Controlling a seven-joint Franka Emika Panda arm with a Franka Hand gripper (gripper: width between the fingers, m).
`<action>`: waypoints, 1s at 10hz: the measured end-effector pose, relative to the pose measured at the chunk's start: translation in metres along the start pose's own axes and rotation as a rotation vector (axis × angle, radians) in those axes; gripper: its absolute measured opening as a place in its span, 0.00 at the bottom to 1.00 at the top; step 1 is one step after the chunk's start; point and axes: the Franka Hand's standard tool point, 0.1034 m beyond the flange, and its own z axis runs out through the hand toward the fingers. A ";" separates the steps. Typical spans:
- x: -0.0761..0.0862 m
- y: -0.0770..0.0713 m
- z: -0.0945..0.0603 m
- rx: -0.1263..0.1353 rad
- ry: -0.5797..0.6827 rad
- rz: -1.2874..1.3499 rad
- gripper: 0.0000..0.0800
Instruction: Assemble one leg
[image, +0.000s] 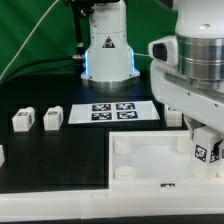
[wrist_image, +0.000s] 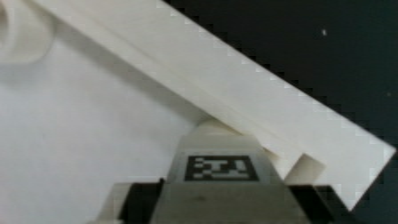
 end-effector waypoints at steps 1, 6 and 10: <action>0.000 -0.002 -0.001 0.007 0.003 0.097 0.37; 0.000 -0.002 0.000 0.007 0.003 0.041 0.80; 0.001 0.000 -0.001 -0.027 0.034 -0.425 0.81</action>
Offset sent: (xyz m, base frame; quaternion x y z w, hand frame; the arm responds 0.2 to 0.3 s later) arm 0.0000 0.0000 0.0000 0.0000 0.0000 0.0000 1.0000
